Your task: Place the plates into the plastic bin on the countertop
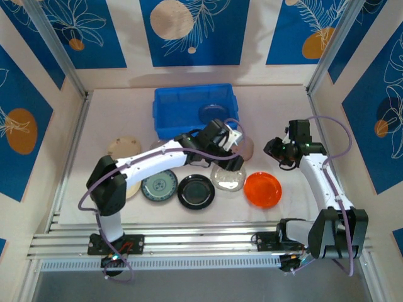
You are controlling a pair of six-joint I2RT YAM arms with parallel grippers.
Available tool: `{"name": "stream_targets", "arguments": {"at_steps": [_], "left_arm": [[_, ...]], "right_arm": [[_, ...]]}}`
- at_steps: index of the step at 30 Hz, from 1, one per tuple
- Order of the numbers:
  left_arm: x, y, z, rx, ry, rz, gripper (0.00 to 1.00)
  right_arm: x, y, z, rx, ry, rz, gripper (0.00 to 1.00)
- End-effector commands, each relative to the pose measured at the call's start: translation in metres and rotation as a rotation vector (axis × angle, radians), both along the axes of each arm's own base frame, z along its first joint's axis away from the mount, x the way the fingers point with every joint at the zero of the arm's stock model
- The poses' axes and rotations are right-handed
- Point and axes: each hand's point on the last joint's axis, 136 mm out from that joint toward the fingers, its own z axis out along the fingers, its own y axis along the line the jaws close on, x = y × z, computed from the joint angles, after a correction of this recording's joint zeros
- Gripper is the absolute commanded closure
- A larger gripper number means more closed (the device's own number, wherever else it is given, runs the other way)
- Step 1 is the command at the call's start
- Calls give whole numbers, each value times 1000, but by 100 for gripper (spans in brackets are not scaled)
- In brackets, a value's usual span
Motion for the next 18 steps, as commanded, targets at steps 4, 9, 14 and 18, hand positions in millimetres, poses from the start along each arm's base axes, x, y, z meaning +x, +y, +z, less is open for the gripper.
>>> {"name": "stream_targets", "arguments": {"at_steps": [4, 9, 14, 18], "left_arm": [[-17, -23, -21, 12, 26, -104, 42], [-19, -46, -38, 12, 40, -191, 44], [-19, -67, -51, 17, 28, -270, 46], [-17, -78, -67, 17, 37, -305, 46]], "right_arm": [[-24, -8, -24, 21, 111, -66, 60], [-27, -11, -23, 75, 63, -116, 60], [-27, -11, -27, 100, 61, -124, 61], [-27, -12, -27, 106, 60, -125, 60]]}}
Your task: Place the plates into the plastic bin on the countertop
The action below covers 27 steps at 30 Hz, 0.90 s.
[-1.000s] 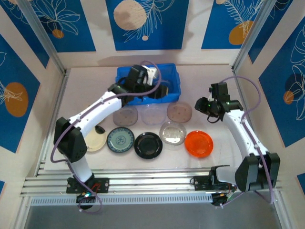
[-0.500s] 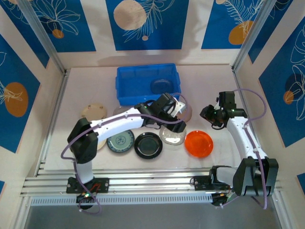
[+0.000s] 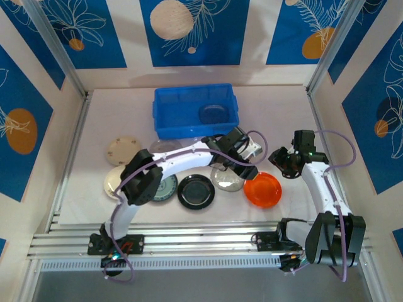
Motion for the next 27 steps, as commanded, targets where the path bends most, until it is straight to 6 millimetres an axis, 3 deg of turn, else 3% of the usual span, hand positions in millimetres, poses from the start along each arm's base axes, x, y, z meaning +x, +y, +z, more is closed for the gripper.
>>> {"name": "stream_targets", "arguments": {"at_steps": [1, 12, 27], "left_arm": [[-10, -13, -5, -17, 4, -85, 46], [-2, -36, -30, 0, -8, -133, 45], [16, -41, -60, 95, -38, -110, 44]], "right_arm": [[0, 4, 2, 39, -14, -3, 61], [-2, -5, 2, 67, -35, -32, 61], [-4, -10, -3, 89, -47, -50, 61]]}}
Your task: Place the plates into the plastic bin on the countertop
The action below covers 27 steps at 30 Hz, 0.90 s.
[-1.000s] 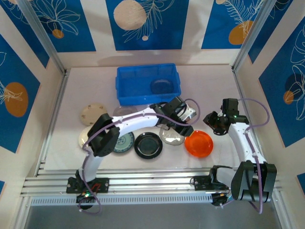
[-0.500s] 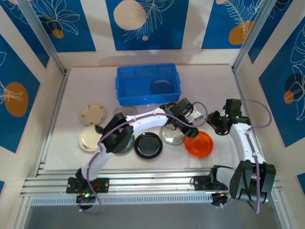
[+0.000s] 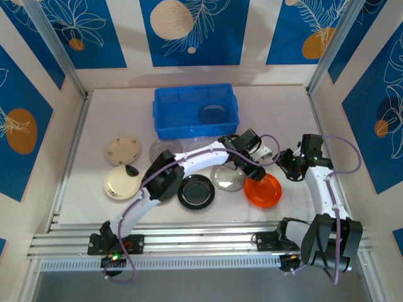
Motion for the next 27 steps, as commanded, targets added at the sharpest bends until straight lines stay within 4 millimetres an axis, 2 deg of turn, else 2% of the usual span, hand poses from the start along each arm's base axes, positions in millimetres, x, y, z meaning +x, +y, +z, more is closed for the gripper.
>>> {"name": "stream_targets", "arguments": {"at_steps": [1, 12, 27], "left_arm": [[-4, 0, -11, 42, -5, -16, 44], [-3, 4, -29, 87, -1, -13, 46], [-11, 4, -30, 84, 42, -35, 69]], "right_arm": [[-2, 4, 0, 23, -12, 15, 61], [-1, 4, -3, 28, -11, 14, 62], [1, 2, -6, 24, -13, 10, 62]]}}
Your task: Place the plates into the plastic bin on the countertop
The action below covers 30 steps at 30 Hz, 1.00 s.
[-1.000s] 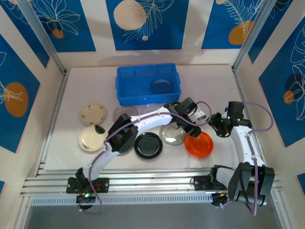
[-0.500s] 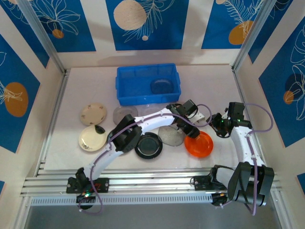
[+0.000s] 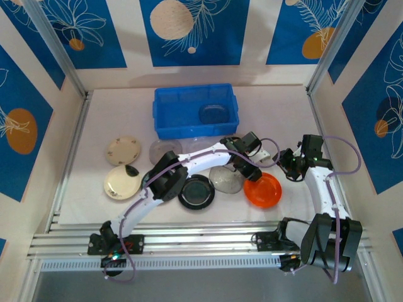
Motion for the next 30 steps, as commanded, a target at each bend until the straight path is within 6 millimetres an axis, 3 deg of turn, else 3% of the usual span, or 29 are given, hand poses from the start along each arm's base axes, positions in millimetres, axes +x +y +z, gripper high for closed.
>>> {"name": "stream_targets", "arguments": {"at_steps": [1, 6, 9, 12, 15, 21, 27, 30], "left_arm": [[-10, -2, -4, 12, 28, -29, 70], [-8, -4, 2, 8, 32, -21, 87], [-8, -4, 11, -5, 40, -21, 90], [-9, -4, 25, -30, 51, -24, 100], [-11, -5, 41, -63, 72, -27, 100], [4, 9, 83, -134, 128, 51, 100], [46, 39, 145, -323, 188, 220, 100], [64, 57, 174, -388, 198, 296, 100]], "right_arm": [[-3, 2, -5, 16, 7, 9, 62], [-2, 1, -4, 12, 2, 2, 62], [-1, -1, 0, 6, -6, -4, 62], [0, -4, 5, 2, -19, -14, 62], [4, -11, 15, -5, -46, -38, 62], [23, -31, 61, -46, -170, -97, 63], [42, -43, 108, -131, -269, -97, 60], [50, -38, 127, -136, -315, -57, 57]]}}
